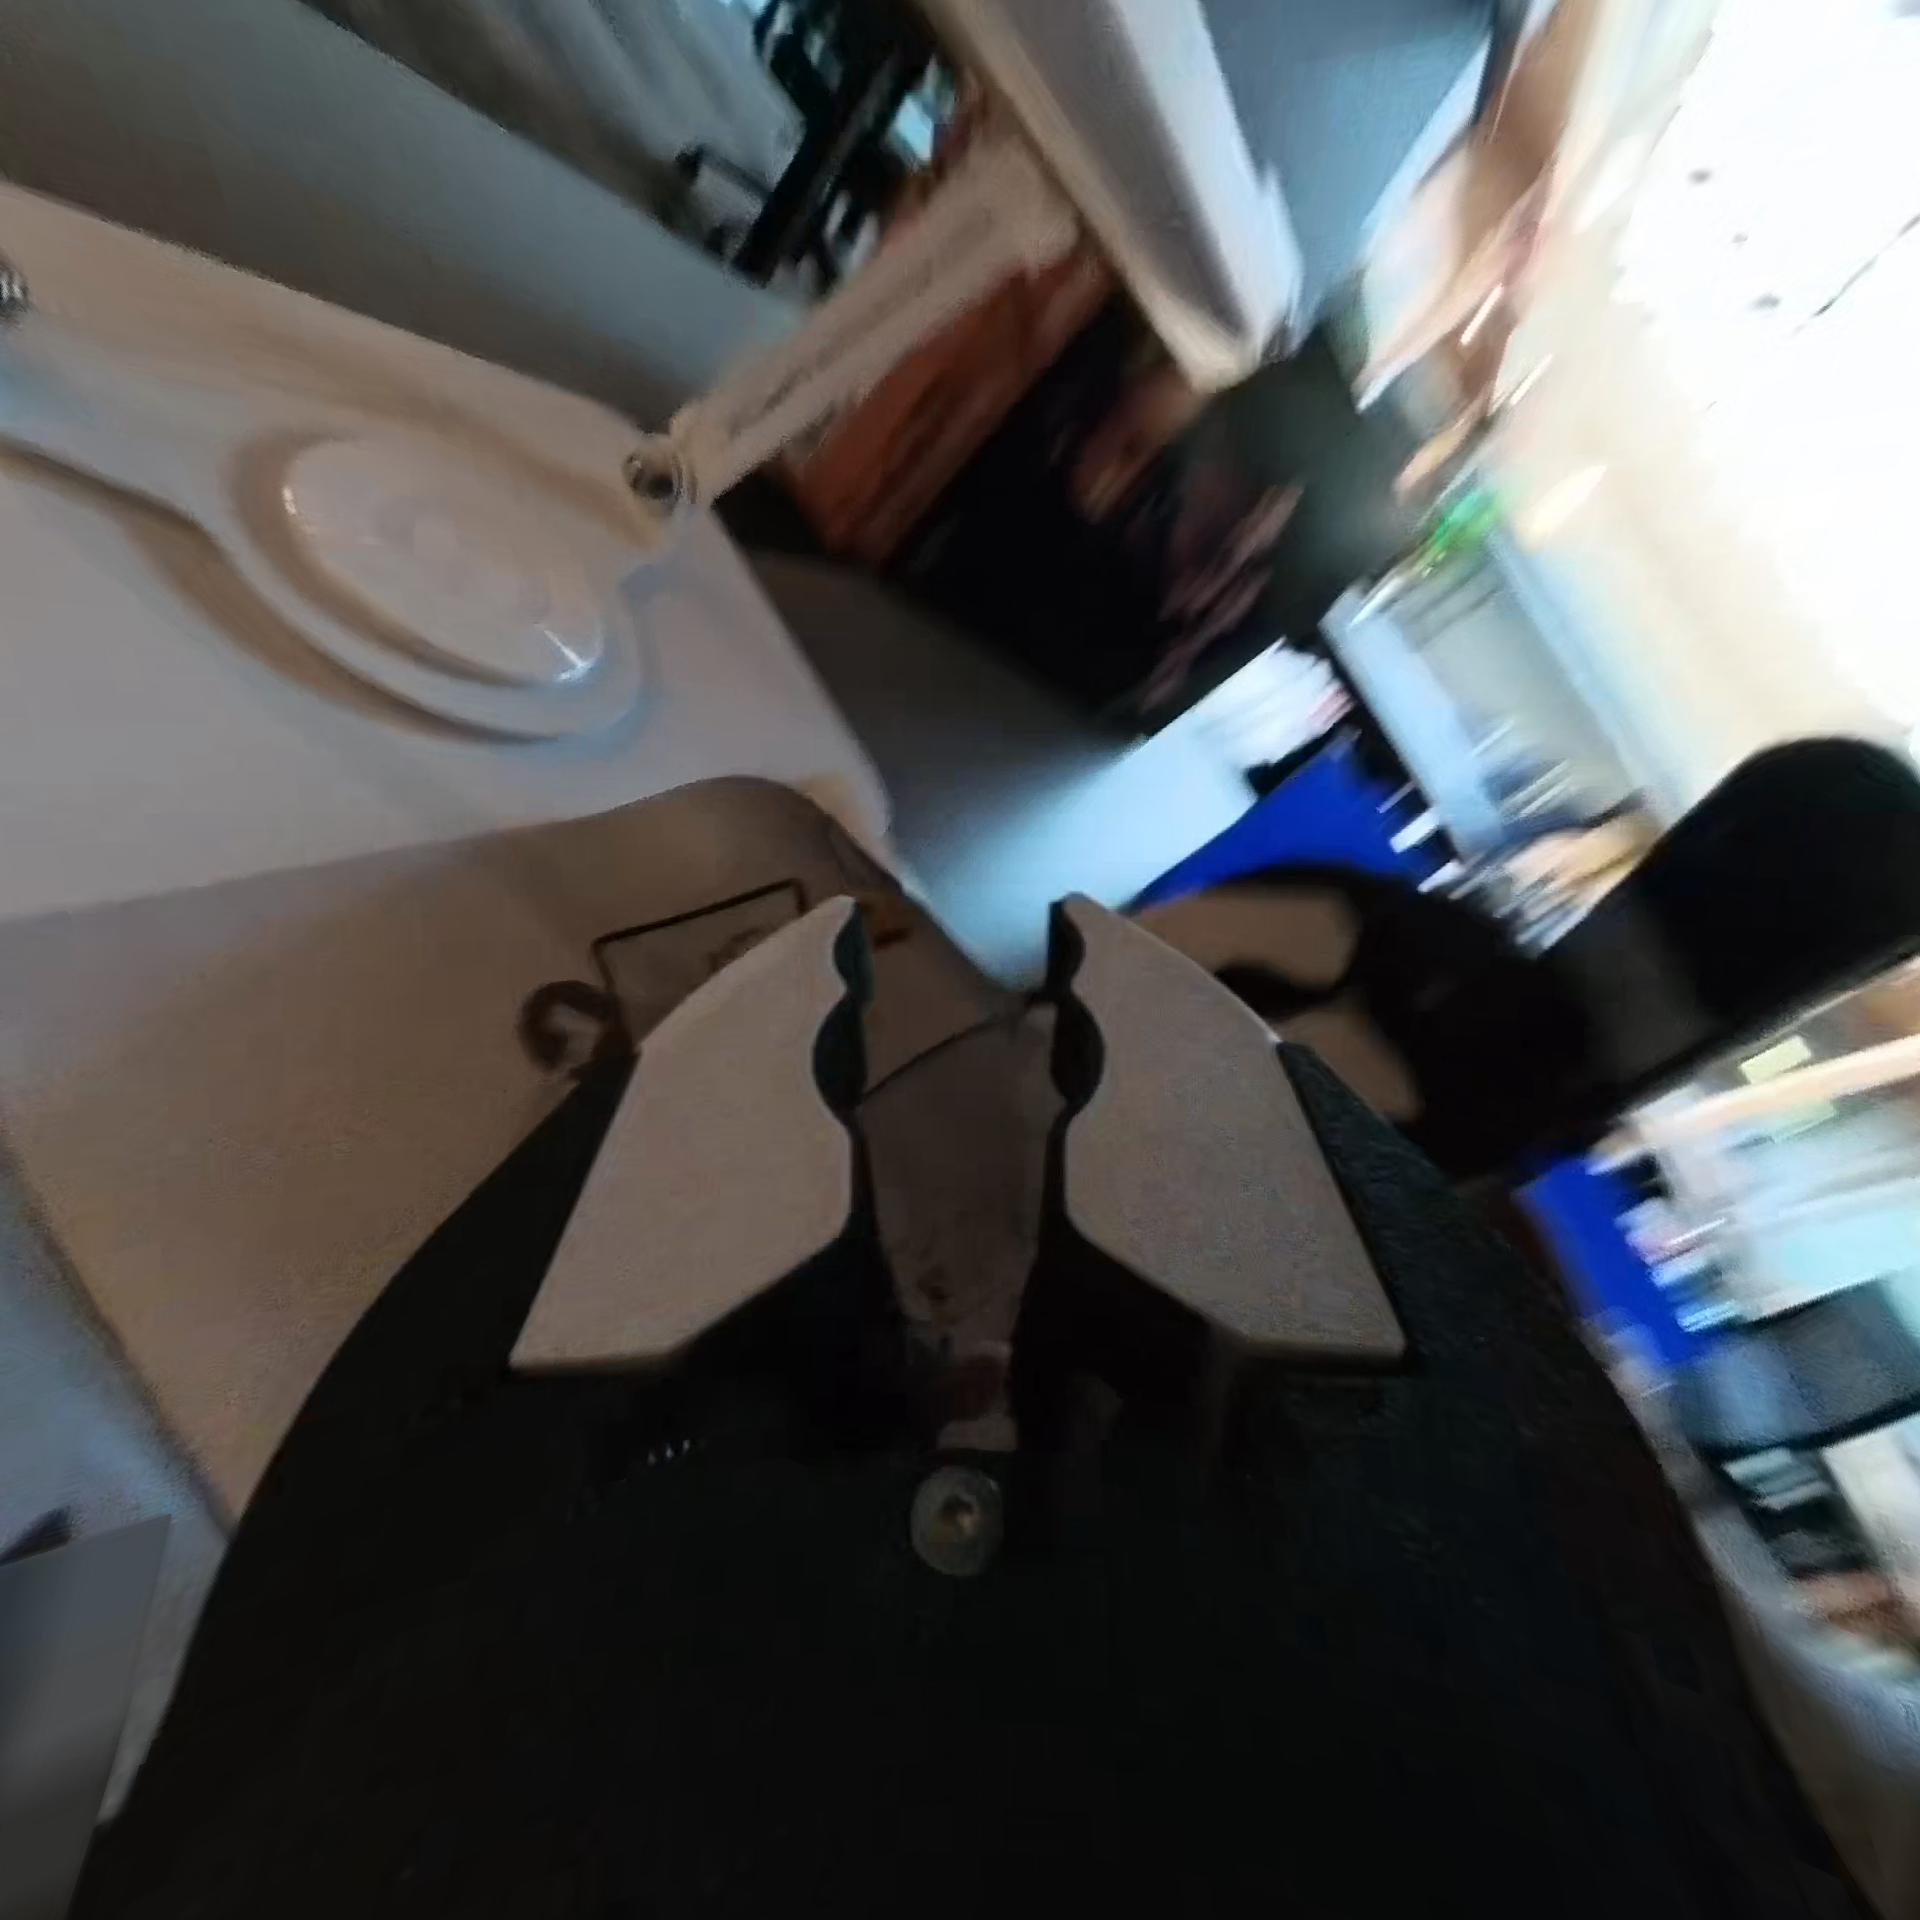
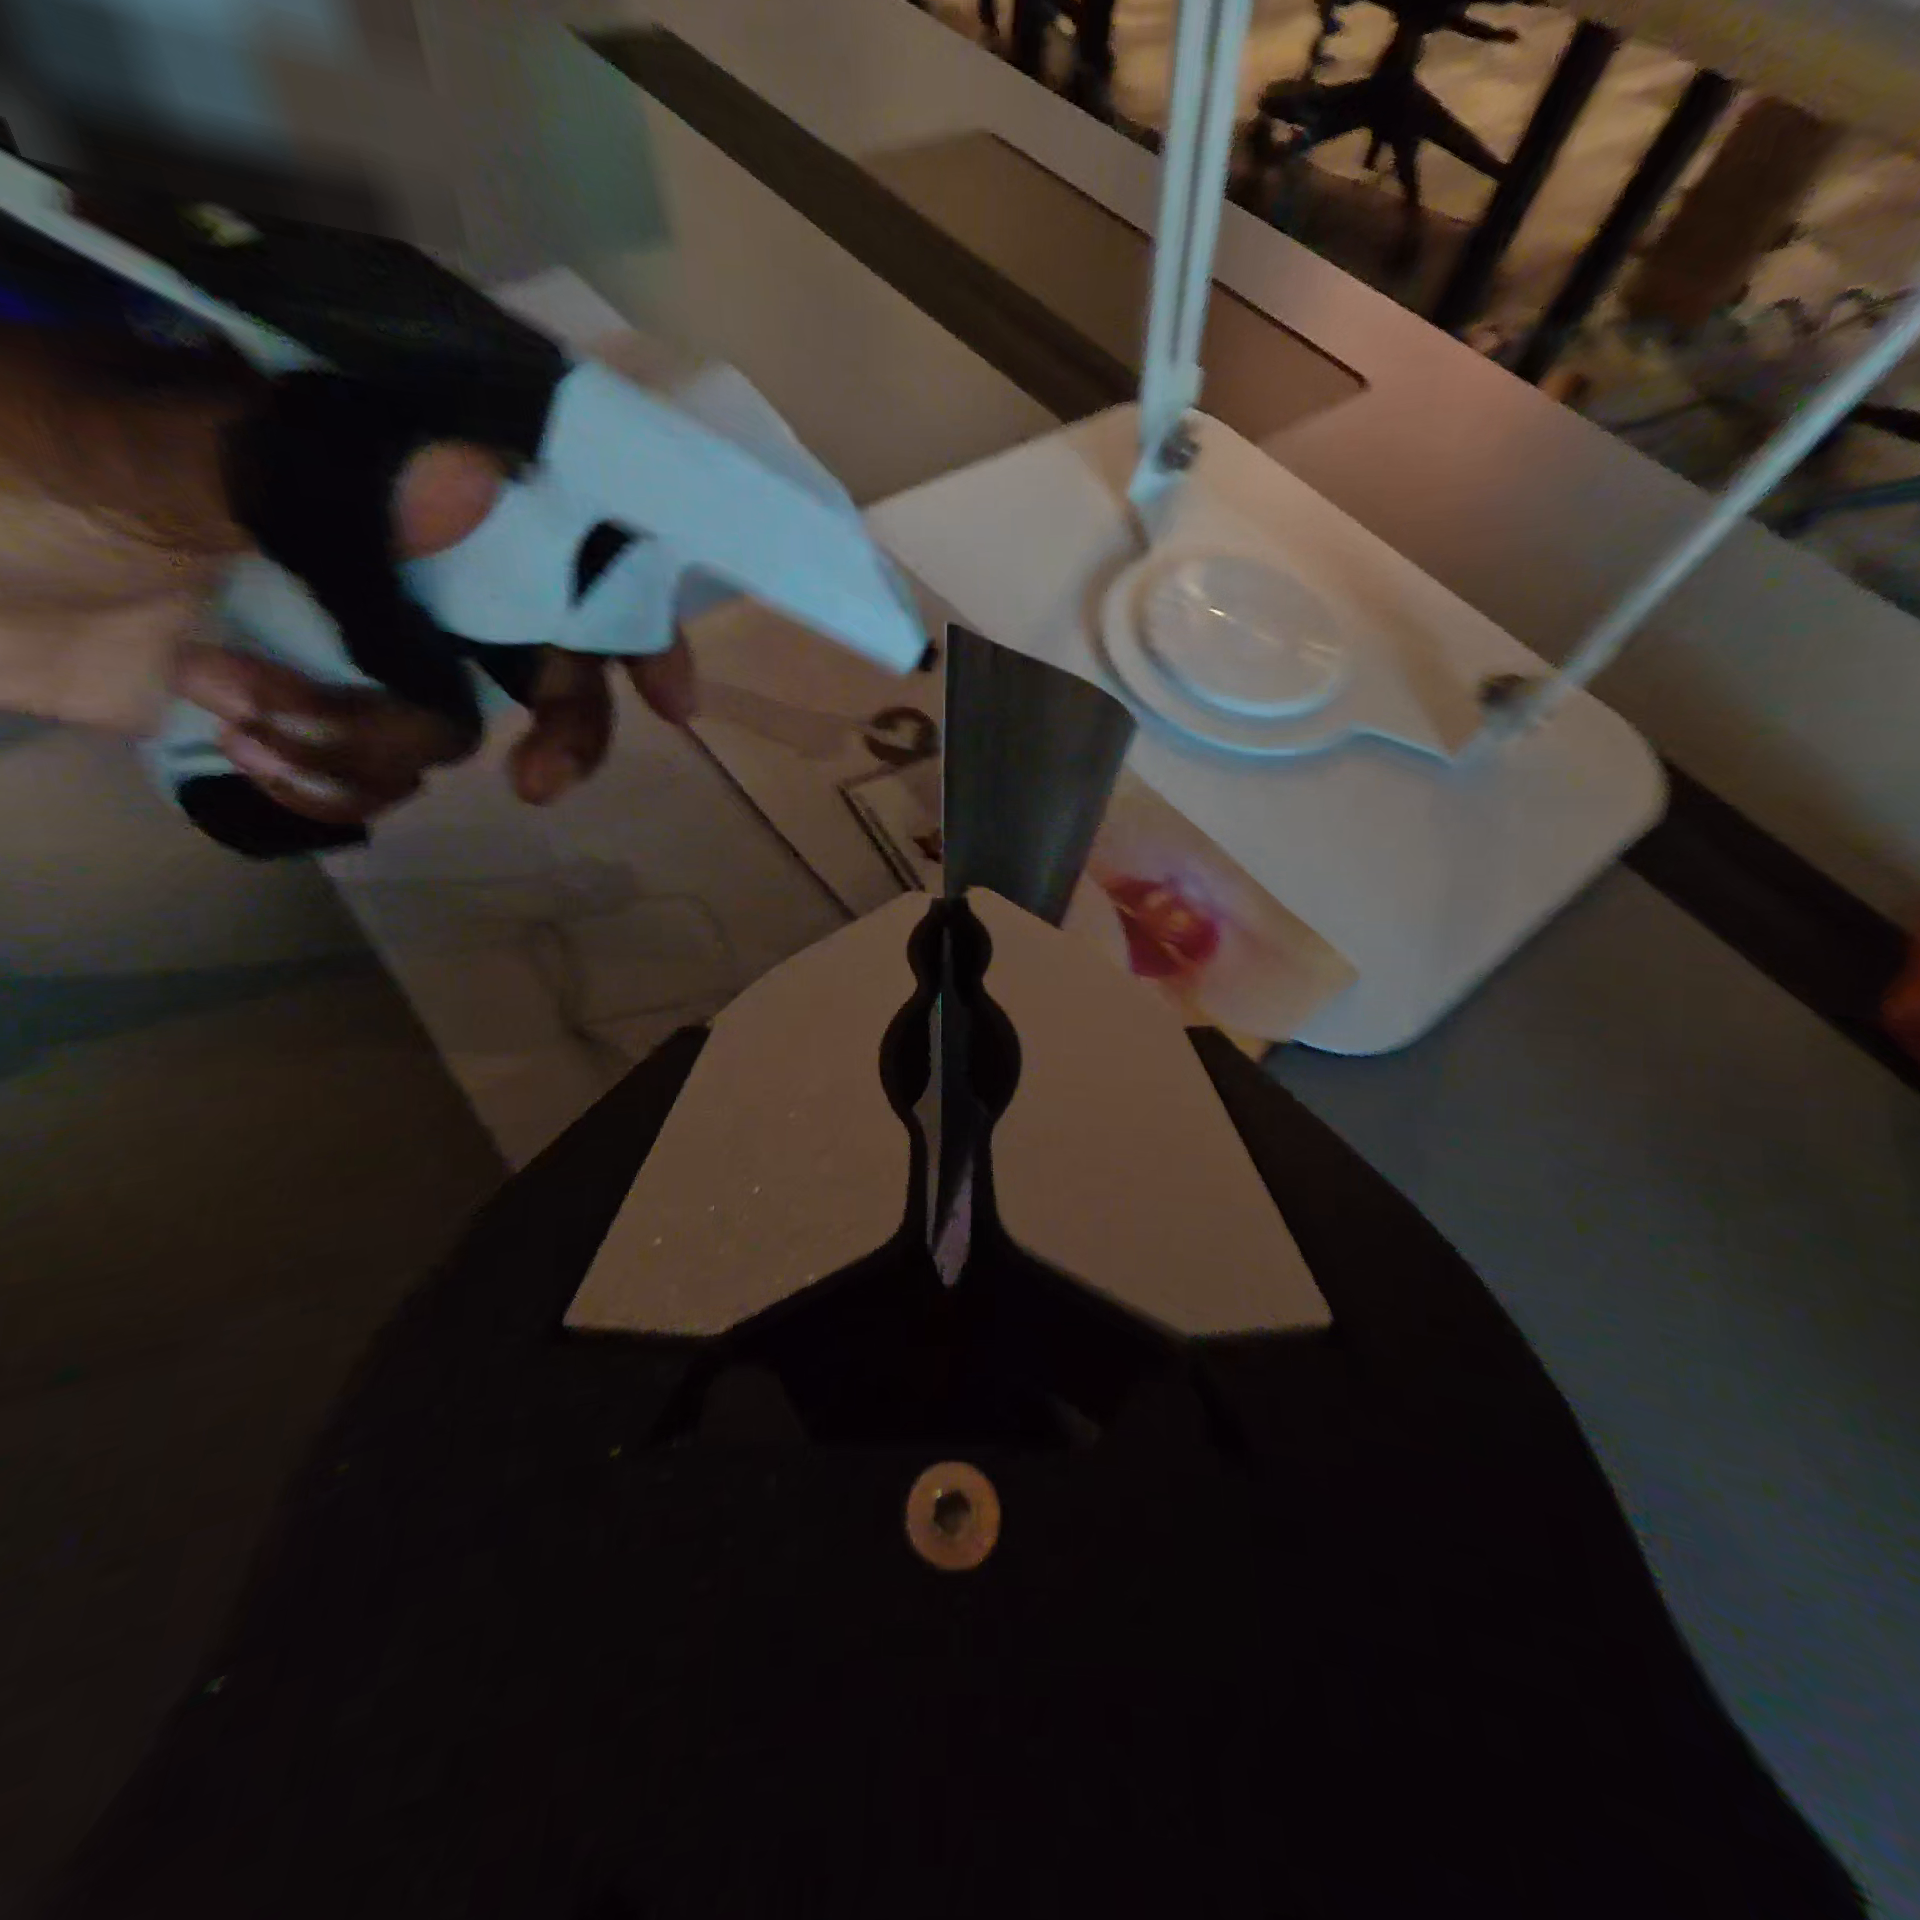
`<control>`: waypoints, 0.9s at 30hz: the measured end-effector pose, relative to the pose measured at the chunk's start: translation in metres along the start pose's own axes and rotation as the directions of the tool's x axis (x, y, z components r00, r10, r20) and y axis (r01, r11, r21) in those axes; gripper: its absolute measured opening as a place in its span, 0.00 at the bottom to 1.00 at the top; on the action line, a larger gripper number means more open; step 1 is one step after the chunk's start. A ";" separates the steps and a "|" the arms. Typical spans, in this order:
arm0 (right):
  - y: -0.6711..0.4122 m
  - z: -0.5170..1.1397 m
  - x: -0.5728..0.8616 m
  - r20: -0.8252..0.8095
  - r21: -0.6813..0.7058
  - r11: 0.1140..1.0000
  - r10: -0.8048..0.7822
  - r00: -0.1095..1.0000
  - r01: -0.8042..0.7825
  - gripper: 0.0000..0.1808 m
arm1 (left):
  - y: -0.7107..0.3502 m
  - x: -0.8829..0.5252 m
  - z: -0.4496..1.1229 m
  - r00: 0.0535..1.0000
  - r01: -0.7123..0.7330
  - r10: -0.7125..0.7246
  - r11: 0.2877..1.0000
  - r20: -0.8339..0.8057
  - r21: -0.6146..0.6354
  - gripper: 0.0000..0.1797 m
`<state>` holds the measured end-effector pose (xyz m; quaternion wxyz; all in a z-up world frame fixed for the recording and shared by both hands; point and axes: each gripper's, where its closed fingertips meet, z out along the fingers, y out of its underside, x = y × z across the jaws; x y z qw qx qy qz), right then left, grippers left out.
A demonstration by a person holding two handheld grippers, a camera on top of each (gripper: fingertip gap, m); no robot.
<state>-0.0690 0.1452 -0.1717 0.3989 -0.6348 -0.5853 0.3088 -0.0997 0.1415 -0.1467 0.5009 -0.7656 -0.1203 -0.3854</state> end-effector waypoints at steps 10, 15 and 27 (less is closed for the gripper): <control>-0.018 -0.006 -0.009 0.120 0.108 0.984 0.125 0.985 -0.138 0.00 | -0.009 0.008 -0.005 0.976 0.170 -0.161 0.984 -0.147 0.051 0.07; -0.017 -0.006 -0.008 0.121 0.109 0.983 0.134 0.984 -0.147 0.00 | -0.010 0.012 -0.007 0.959 0.209 -0.196 0.977 -0.204 0.042 0.07; -0.020 -0.008 -0.007 0.147 0.129 0.974 0.165 0.975 -0.184 0.00 | -0.007 0.011 -0.004 0.972 0.157 -0.149 0.987 -0.181 0.028 0.04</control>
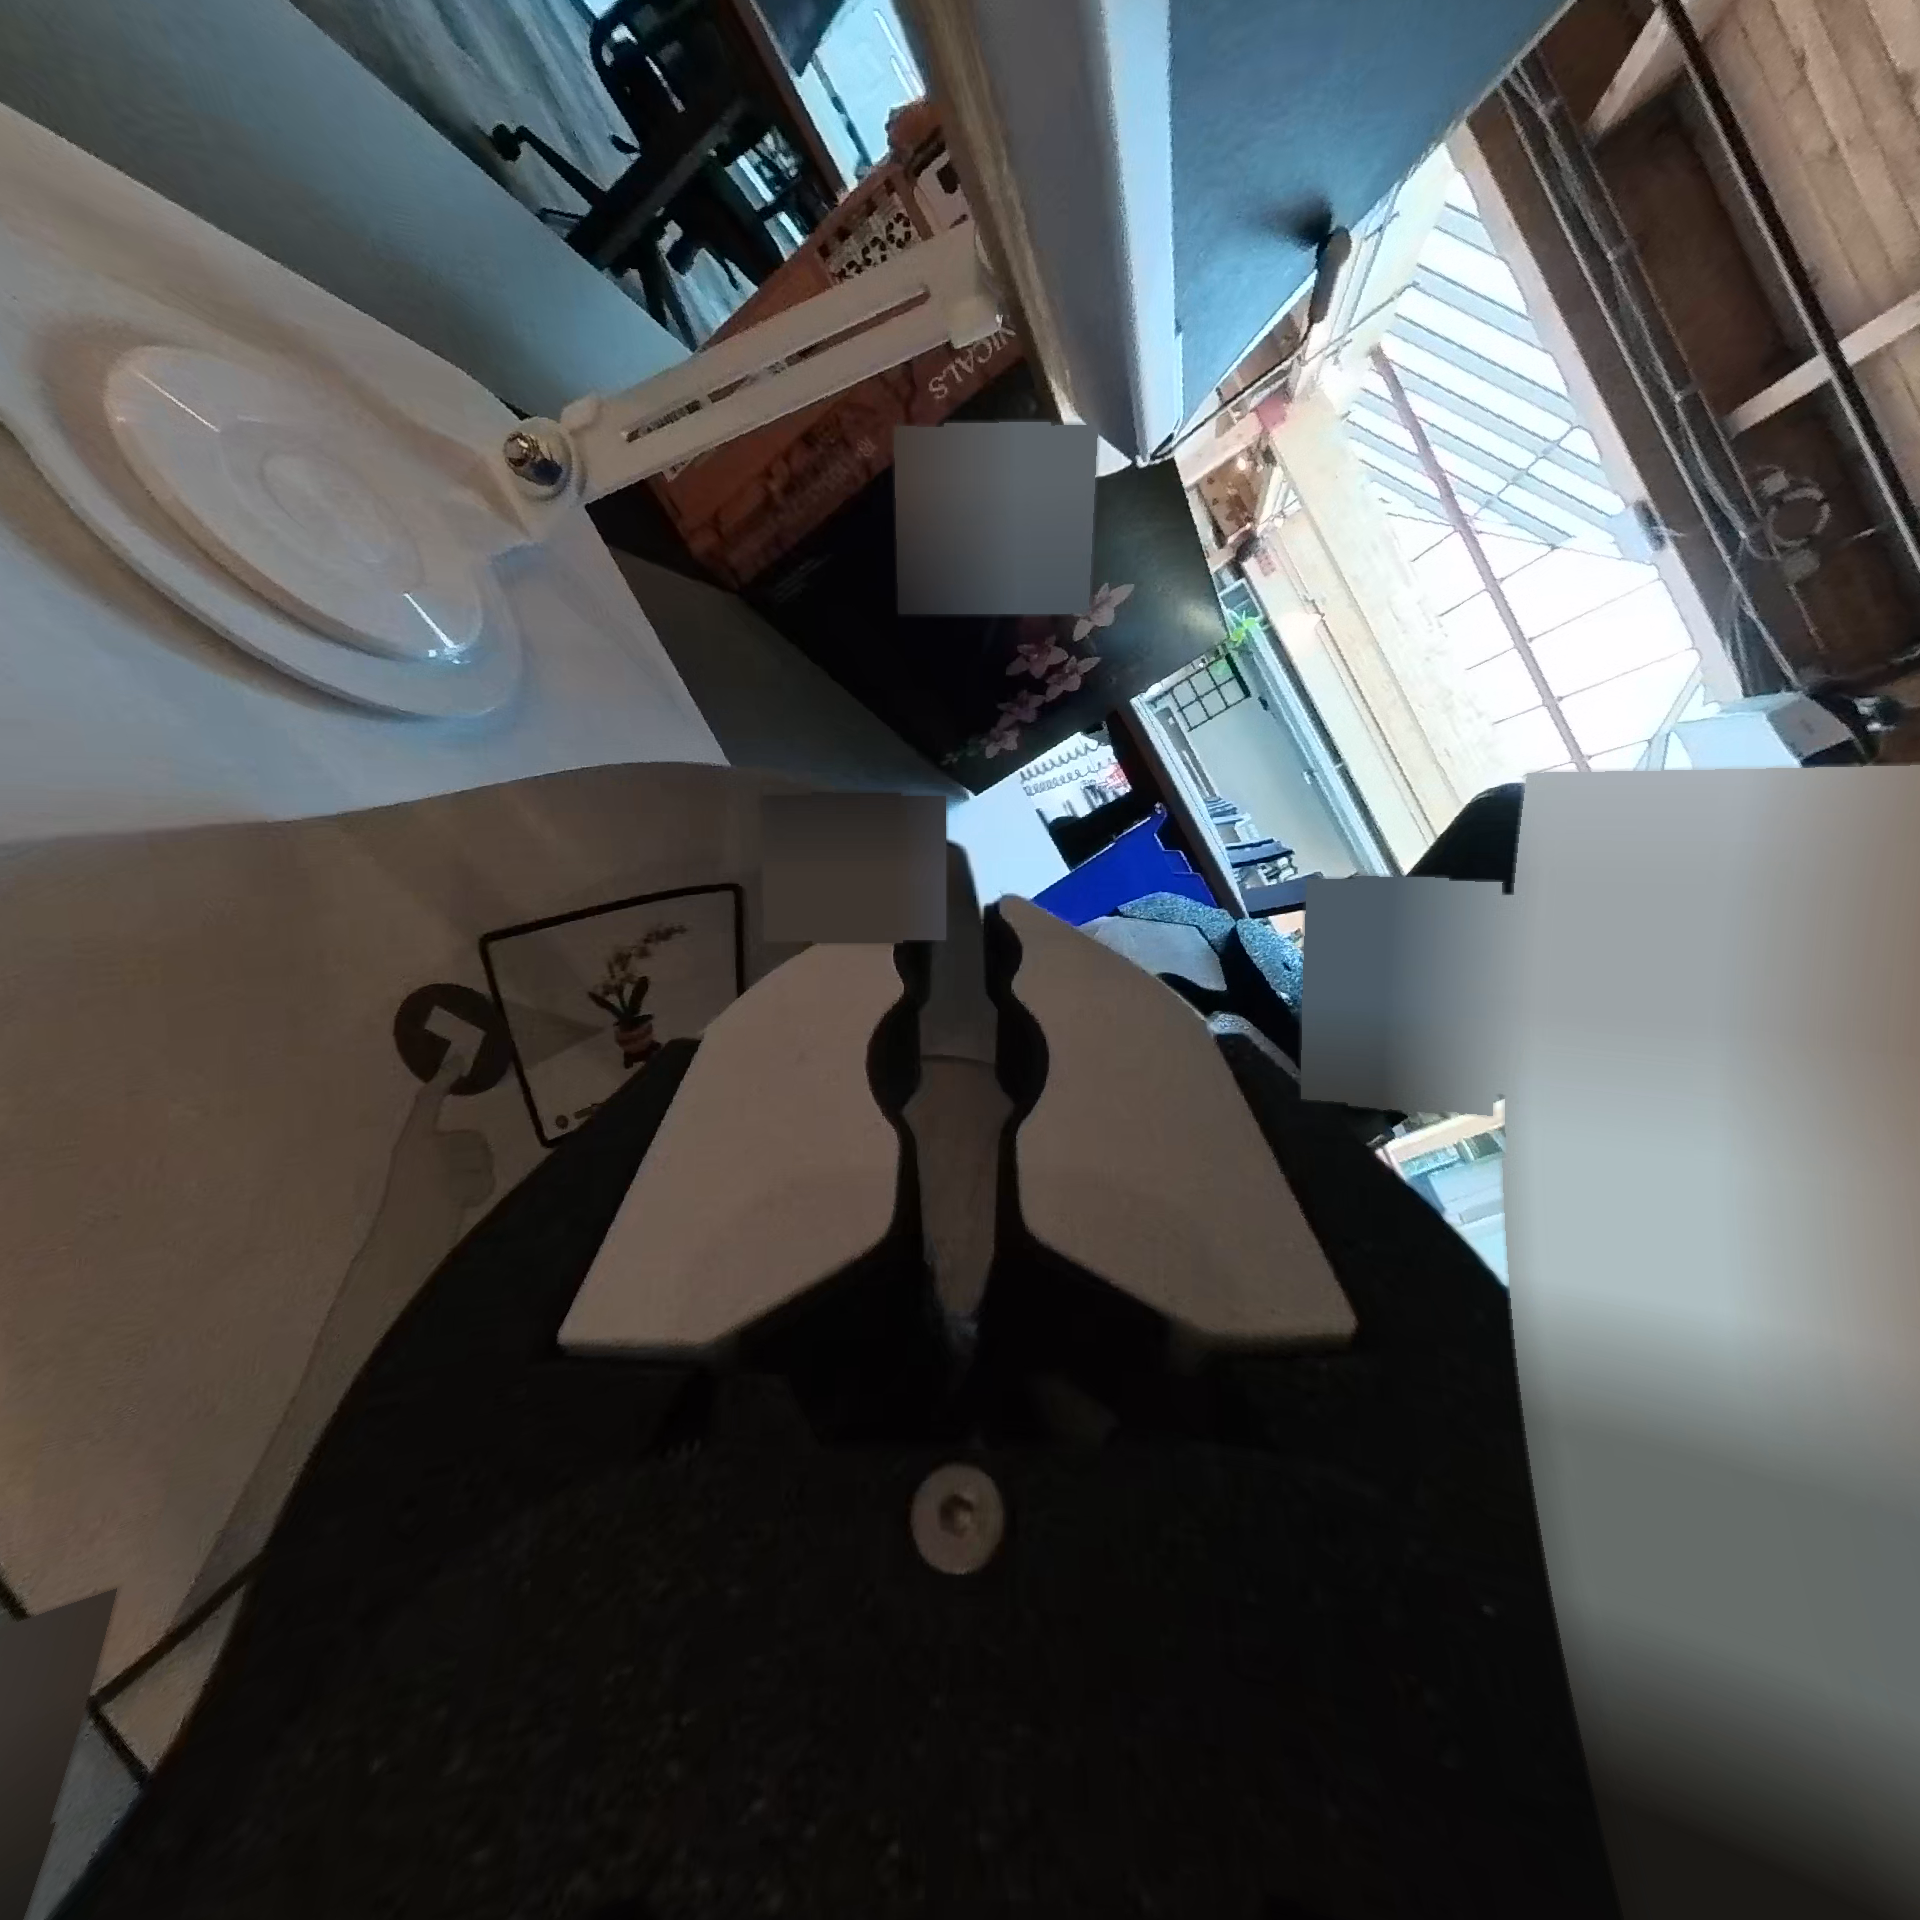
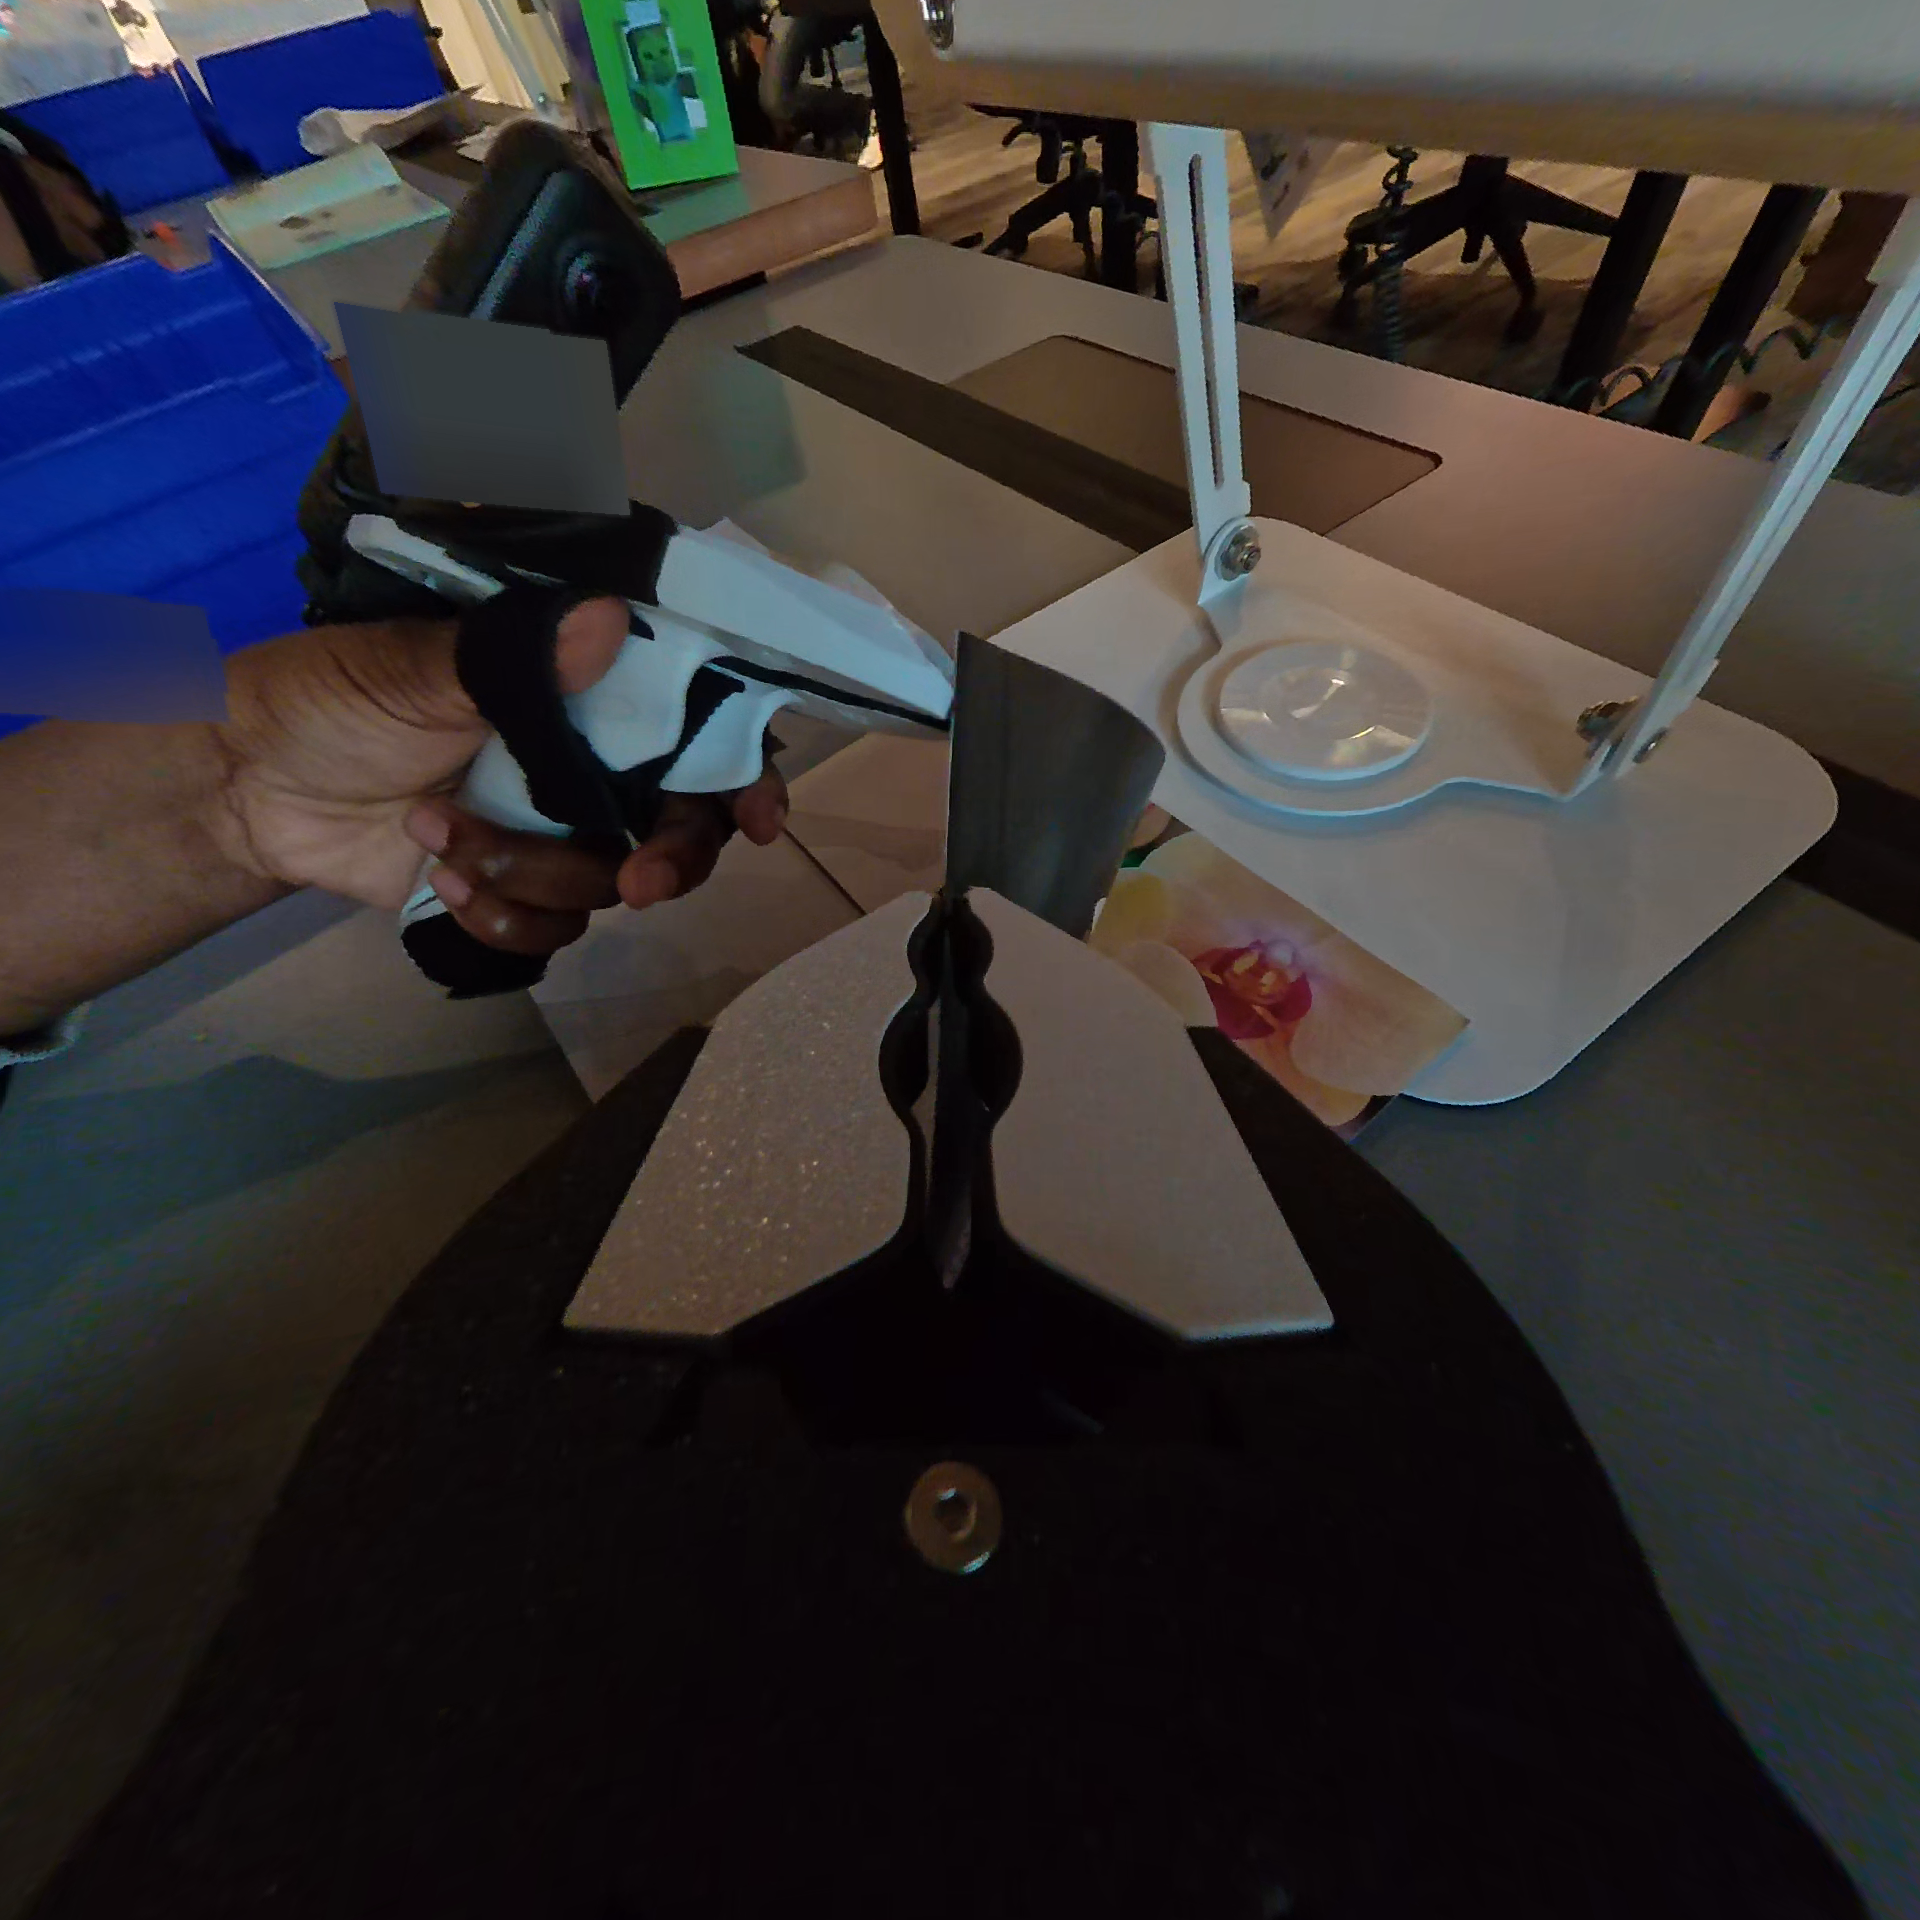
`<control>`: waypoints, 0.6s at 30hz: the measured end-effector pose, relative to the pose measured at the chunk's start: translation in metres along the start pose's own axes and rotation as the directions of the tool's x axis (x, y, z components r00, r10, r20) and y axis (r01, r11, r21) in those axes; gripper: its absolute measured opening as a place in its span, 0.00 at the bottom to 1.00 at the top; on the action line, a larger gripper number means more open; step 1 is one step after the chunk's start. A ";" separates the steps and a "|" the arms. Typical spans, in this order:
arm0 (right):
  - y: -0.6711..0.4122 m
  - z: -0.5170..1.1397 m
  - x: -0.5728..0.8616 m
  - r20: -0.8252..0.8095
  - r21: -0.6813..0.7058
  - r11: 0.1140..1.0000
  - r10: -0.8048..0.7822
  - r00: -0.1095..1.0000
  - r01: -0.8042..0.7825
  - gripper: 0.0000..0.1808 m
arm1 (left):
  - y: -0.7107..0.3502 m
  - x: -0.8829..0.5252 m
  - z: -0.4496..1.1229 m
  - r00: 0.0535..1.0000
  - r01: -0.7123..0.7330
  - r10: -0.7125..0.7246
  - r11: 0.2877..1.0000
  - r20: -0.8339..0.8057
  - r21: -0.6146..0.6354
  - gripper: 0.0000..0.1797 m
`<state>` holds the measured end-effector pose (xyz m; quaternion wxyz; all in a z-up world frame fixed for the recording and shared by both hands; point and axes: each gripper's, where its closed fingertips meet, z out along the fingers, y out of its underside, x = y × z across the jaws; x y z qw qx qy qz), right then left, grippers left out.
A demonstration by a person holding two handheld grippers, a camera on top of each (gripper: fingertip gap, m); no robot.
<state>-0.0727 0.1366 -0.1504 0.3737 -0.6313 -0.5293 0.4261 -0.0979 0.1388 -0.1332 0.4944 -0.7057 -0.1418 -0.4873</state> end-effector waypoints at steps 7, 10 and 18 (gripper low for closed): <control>0.001 0.000 0.000 -0.001 -0.004 1.000 0.000 1.000 0.000 0.00 | 0.001 -0.001 0.000 1.000 -0.014 0.014 1.000 0.007 -0.011 0.04; 0.000 0.000 0.001 0.002 0.001 1.000 0.007 1.000 -0.007 0.00 | 0.001 -0.001 0.000 1.000 -0.013 0.013 1.000 0.006 -0.012 0.04; 0.000 -0.002 0.000 0.006 0.003 1.000 0.010 1.000 -0.010 0.00 | 0.001 -0.003 -0.001 0.999 -0.024 0.025 1.000 0.022 -0.018 0.04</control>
